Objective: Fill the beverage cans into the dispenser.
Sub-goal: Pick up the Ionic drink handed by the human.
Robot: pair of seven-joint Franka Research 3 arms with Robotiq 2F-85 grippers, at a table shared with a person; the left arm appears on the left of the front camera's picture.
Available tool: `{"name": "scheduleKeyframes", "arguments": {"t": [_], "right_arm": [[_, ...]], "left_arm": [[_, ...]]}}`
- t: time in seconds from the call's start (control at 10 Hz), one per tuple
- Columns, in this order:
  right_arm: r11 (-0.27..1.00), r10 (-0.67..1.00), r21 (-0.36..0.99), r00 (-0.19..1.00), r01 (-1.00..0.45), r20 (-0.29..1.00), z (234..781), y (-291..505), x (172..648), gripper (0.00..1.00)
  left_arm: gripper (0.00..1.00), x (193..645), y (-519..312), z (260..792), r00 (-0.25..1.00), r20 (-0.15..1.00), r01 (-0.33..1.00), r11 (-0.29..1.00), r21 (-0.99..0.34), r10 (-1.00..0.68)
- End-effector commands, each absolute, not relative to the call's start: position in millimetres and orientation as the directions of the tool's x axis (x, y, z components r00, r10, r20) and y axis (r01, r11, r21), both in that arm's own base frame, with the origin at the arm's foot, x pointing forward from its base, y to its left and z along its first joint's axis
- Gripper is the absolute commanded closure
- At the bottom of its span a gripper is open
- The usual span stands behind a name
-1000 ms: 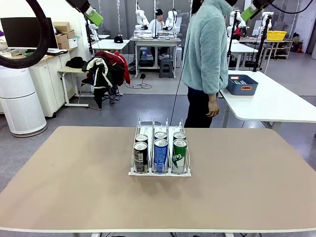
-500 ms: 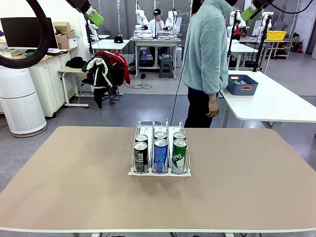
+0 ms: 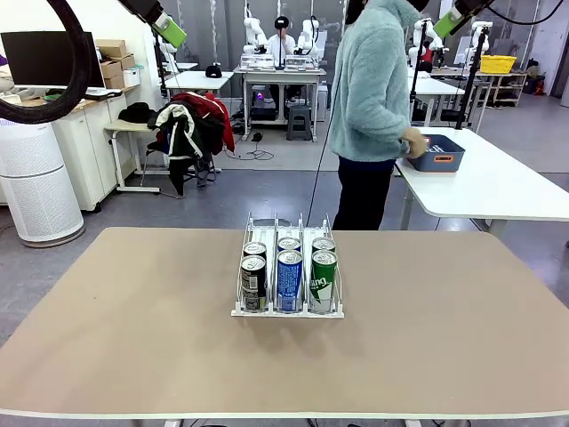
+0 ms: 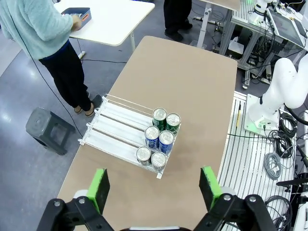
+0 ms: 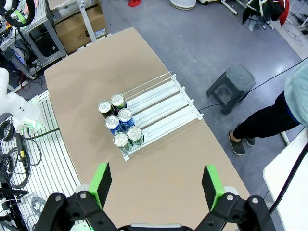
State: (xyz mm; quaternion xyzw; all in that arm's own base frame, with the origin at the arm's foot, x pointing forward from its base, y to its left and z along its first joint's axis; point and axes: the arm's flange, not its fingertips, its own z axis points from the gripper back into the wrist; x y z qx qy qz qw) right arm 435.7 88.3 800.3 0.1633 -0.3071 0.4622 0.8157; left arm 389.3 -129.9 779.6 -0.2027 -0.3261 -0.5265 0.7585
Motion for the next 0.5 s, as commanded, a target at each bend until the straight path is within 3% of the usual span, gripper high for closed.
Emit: {"name": "scheduleKeyframes", "arguments": {"t": [0.0,0.4], "right_arm": [[0.525,0.650,-0.013,0.391,-0.851,0.651,801.0,88.9,435.8,0.00],[0.525,0.650,-0.013,0.391,-0.851,0.651,801.0,88.9,435.8,0.00]], "left_arm": [[0.00,388.3,-128.4,777.5,0.236,0.707,0.931,0.363,0.031,-0.666],[0.00,388.3,-128.4,777.5,0.236,0.707,0.931,0.363,0.031,-0.666]]}}
